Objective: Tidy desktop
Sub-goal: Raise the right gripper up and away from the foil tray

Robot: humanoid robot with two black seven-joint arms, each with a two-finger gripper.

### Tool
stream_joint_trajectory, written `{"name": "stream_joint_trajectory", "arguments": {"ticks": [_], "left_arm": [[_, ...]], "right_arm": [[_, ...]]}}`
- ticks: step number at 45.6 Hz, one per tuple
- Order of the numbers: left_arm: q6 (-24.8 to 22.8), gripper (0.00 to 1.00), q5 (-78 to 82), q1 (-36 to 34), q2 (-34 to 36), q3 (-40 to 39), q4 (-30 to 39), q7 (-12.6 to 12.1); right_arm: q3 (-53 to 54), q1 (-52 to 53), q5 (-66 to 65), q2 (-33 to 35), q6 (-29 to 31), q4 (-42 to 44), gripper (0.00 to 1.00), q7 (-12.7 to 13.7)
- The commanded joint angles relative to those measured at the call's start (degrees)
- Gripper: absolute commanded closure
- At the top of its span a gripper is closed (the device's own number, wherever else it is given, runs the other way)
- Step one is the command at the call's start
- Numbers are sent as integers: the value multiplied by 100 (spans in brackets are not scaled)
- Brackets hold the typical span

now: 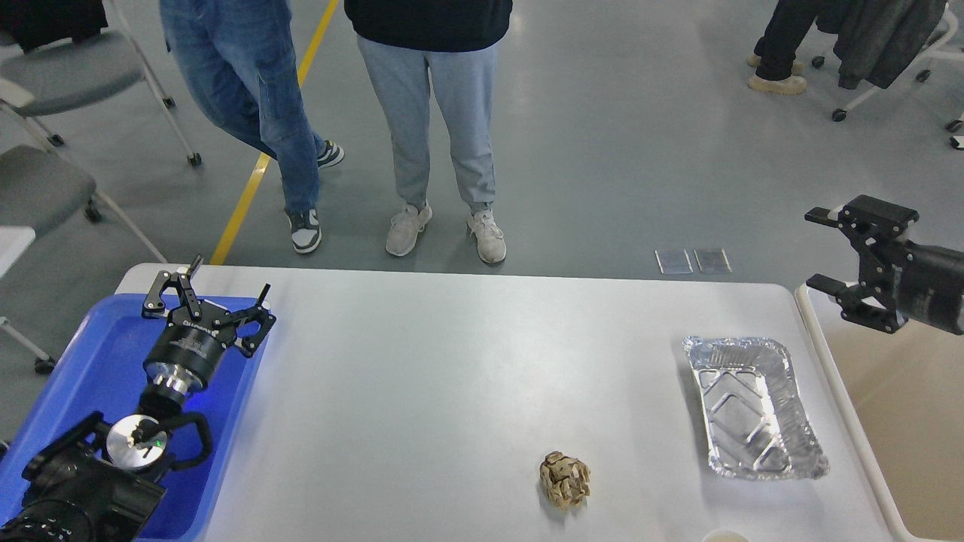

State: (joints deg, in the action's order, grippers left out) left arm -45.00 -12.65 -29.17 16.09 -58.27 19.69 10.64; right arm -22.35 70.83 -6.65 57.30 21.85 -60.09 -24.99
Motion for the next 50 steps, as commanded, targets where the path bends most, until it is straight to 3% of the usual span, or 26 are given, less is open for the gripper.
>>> {"name": "stream_joint_trajectory", "arguments": {"ticks": [1, 14, 20, 24, 38, 45, 50], "left_arm": [[0, 0, -1, -1, -1, 0, 0, 0], [0, 0, -1, -1, 8, 0, 0, 0], [0, 0, -1, 8, 8, 0, 0, 0], [0, 0, -1, 8, 8, 0, 0, 0], [0, 0, -1, 8, 8, 0, 0, 9], [0, 0, -1, -1, 8, 0, 0, 0], [0, 0, -1, -1, 8, 0, 0, 0]], "right_arm": [[-3519, 2899, -186, 247, 548, -548, 0, 29], [-5549, 4675, -943, -1018, 979, -557, 0, 38], [-7079, 5861, -943, -2546, 1040, -574, 0, 38], [-7572, 6266, -934, -3189, 1207, -749, 0, 38], [-7520, 7989, -952, -3401, 1778, -1628, 0, 38], [-7345, 8253, -952, -3621, 2315, -1866, 0, 38], [-7125, 8569, -882, -3603, 2315, -1901, 0, 38]]}}
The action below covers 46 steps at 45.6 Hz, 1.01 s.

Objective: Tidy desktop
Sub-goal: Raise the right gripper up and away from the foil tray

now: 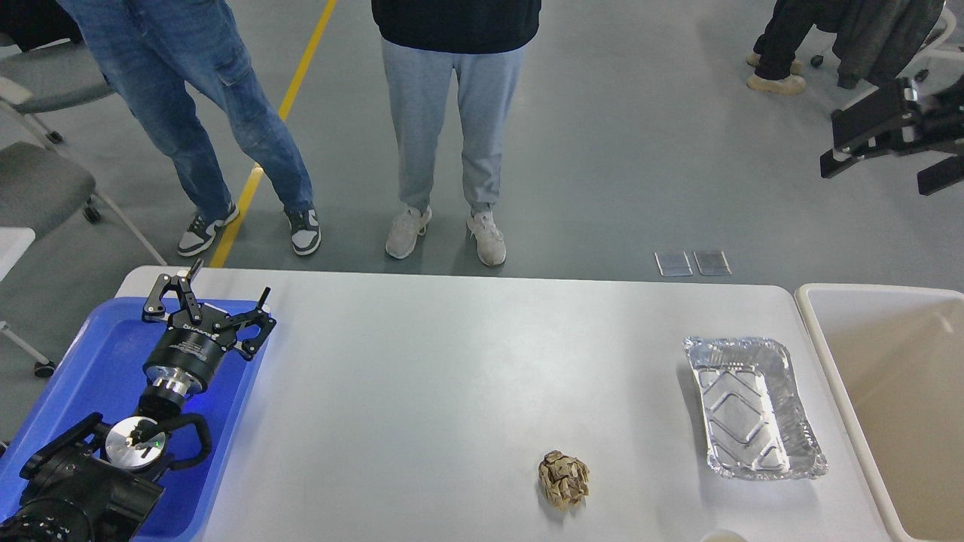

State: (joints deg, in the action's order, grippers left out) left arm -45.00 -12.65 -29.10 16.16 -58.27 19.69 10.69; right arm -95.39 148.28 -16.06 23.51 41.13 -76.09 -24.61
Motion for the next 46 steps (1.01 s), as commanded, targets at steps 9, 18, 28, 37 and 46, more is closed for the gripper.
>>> {"name": "stream_joint_trajectory", "arguments": {"ticks": [9, 18, 28, 37, 46], "left_arm": [[0, 0, 0, -8, 1, 0, 0, -6], [0, 0, 0, -8, -8, 0, 0, -6], [0, 0, 0, -8, 1, 0, 9, -6], [0, 0, 0, -8, -8, 0, 9, -6], [0, 0, 0, 1, 1, 0, 9, -6]], "right_arm": [[451, 852, 182, -145, 387, -258, 0, 0], [477, 650, 191, -206, 387, -231, 0, 0], [442, 561, 173, -242, 387, -231, 0, 0], [425, 482, 138, -285, 387, -240, 0, 0], [433, 333, 164, -294, 387, -214, 0, 0]]}}
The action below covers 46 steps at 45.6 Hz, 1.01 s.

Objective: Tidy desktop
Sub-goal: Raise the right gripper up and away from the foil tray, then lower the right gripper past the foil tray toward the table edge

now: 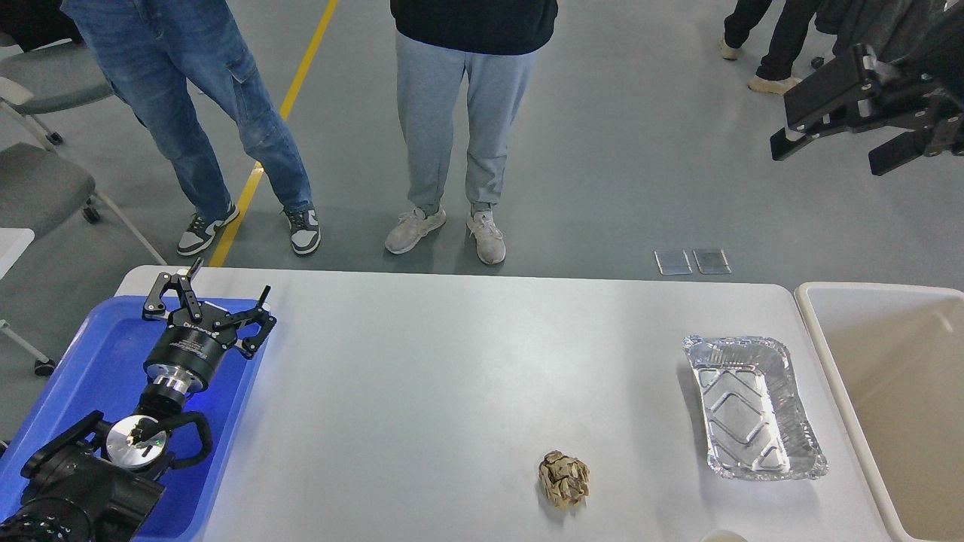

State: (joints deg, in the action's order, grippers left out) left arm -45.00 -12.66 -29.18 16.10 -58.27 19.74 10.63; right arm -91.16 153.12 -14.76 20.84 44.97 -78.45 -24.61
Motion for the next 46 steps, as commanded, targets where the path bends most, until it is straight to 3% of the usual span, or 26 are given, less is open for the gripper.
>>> {"name": "stream_joint_trajectory", "arguments": {"ticks": [1, 11, 30, 46], "left_arm": [[0, 0, 0, 0, -2, 0, 3, 1], [0, 0, 0, 0, -2, 0, 3, 1], [0, 0, 0, 0, -2, 0, 3, 1], [0, 0, 0, 0, -2, 0, 3, 1]], "right_arm": [[19, -195, 43, -36, 3, 23, 0, 0], [90, -555, 0, -45, 3, -56, 0, 0], [107, -204, -818, 184, 3, -487, 0, 26], [177, -739, -1328, 351, 3, -865, 0, 246]]}}
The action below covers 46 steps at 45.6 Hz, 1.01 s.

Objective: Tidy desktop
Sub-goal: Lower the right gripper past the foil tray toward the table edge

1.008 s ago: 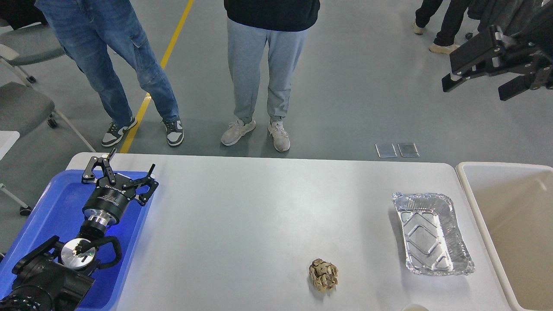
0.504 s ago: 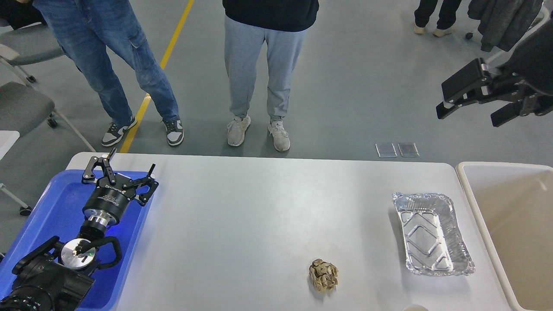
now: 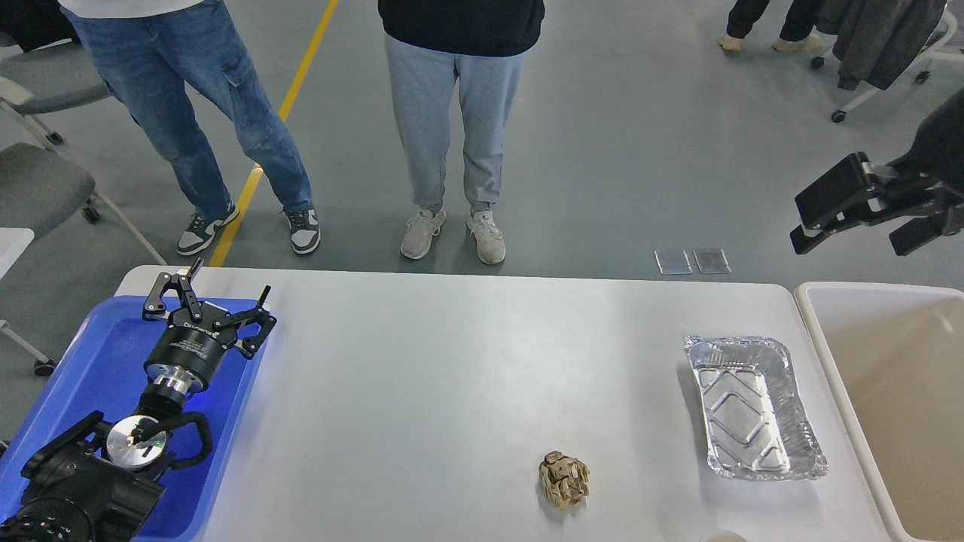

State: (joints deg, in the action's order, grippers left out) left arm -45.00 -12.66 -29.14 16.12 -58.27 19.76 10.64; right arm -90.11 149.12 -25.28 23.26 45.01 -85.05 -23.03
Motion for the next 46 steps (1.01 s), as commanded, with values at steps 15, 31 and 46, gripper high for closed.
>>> {"name": "stream_joint_trajectory", "arguments": {"ticks": [15, 31, 46], "left_arm": [[0, 0, 0, 5, -3, 0, 1, 0], [0, 0, 0, 5, 5, 0, -7, 0], [0, 0, 0, 5, 5, 0, 1, 0]], "right_arm": [[714, -1341, -311, 240, -1, -231, 0, 299], [1365, -2150, -407, 1320, -1, -126, 0, 527], [1110, -2071, -434, 1621, -1, -205, 0, 1073]]}}
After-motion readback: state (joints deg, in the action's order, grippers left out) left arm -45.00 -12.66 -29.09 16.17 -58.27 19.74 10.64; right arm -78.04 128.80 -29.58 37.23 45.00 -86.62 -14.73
